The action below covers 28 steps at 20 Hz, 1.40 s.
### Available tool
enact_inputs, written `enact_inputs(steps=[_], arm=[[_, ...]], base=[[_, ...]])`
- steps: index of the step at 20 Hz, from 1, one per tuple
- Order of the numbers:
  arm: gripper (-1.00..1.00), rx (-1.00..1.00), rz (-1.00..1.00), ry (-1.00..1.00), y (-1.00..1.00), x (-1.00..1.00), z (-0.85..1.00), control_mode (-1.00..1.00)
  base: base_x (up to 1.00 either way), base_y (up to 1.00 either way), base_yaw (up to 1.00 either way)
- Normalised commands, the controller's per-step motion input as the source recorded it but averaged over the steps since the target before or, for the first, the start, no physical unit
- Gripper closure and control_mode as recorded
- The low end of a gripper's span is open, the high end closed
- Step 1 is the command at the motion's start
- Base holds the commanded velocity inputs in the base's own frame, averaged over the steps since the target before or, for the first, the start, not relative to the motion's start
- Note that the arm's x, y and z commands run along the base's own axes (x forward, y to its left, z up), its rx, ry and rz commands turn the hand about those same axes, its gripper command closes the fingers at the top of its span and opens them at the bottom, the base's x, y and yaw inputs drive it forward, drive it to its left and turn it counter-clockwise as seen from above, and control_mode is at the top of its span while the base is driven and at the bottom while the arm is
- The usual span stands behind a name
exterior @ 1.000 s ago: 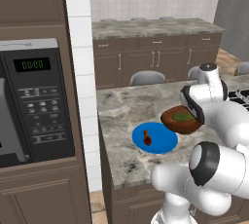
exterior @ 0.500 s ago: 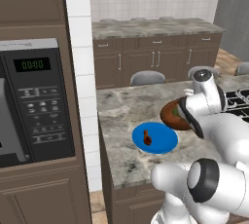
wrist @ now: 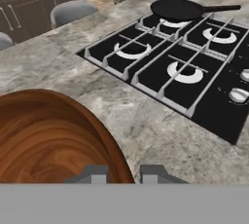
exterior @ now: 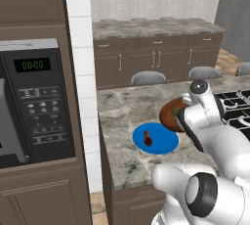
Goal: Place the chicken drumstick on the plate and place the cucumber on the same plate.
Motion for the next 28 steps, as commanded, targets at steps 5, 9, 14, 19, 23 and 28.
enact_inputs(steps=[5, 9, 14, 19, 23, 28], arm=[[1.00, -0.06, -0.01, 0.00, 0.05, 0.00, 0.03, -1.00], [1.00, -0.08, -0.01, -0.02, 0.10, -0.01, 0.07, -1.00], [1.00, -0.13, -0.03, -0.08, 0.13, 0.00, 0.07, -1.00], [1.00, -0.16, -0.05, -0.08, 0.08, 0.00, 0.03, -1.00], [1.00, -0.12, -0.02, -0.05, 0.07, -0.02, 0.03, -1.00], [1.00, -0.05, 0.00, -0.02, 0.16, -0.04, 0.09, -1.00]], base=[[0.00, 0.00, 0.00], [0.00, 0.00, 0.00], [0.00, 0.00, 0.00], [0.00, 0.00, 0.00], [0.00, 0.00, 0.00], [0.00, 0.00, 0.00]])
